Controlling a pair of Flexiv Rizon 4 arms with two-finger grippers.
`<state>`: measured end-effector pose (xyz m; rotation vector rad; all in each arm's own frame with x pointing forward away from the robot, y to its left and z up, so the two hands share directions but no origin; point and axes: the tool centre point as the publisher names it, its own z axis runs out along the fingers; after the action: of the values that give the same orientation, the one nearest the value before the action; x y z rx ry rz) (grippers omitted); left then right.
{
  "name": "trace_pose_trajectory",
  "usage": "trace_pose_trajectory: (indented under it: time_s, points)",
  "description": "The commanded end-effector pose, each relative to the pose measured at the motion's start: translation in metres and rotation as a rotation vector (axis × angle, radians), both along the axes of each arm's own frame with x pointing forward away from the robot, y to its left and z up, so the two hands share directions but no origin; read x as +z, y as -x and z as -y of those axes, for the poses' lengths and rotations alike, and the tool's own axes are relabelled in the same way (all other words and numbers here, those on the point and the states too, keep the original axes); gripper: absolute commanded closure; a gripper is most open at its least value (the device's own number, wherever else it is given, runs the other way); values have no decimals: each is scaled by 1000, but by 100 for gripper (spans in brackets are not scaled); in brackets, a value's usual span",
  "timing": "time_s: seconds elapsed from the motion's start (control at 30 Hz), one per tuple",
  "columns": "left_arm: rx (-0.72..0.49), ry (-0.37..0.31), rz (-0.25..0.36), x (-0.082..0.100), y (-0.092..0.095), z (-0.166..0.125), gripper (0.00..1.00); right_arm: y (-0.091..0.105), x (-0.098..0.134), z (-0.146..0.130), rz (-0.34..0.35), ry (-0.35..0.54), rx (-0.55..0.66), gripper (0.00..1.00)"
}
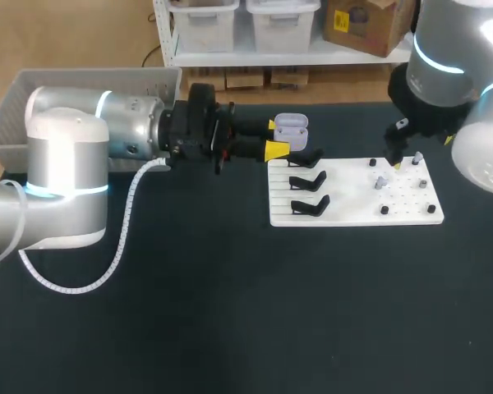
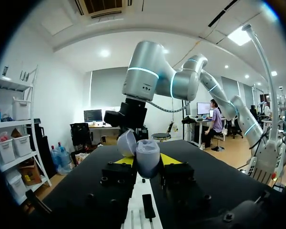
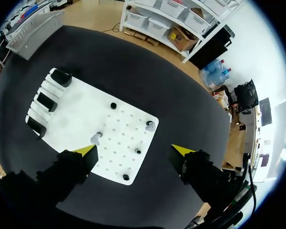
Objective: Pick up each earbud case from the left stands, insert the matching earbuds, close the lid, and place the case in the box.
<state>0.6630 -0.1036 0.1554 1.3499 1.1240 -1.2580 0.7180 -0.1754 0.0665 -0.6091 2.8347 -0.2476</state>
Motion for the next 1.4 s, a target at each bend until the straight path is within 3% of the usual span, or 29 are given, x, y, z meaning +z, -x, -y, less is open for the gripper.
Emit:
trace_pose_trajectory:
  time_s: [0.03,0.27,0.37,0.5,0.7,0.8,1.03,1.4]
  points:
    - [1,2,2,-1,0,0,100,-10,-9,2,-19,14,-4,0]
    - [1,2,2,-1,0,0,100,-14,-23,7,-22,41,-1,0]
    - [1,2,2,-1,0,0,100,-15,-27,8,-23,48,-2,8]
    - [1,2,2,-1,0,0,100,-19,-32,9,-23,53,-3,29]
    - [1,2,2,-1,0,0,100,-24,-37,10,-22,66,-3,44]
    - [1,2,2,-1,0,0,100,-25,-38,11,-24,71,-4,43]
    - [1,2,2,-1,0,0,100,-30,-43,17,-27,74,-11,52]
    - [1,2,2,-1,0,0,100,-36,-48,20,-32,77,-9,54]
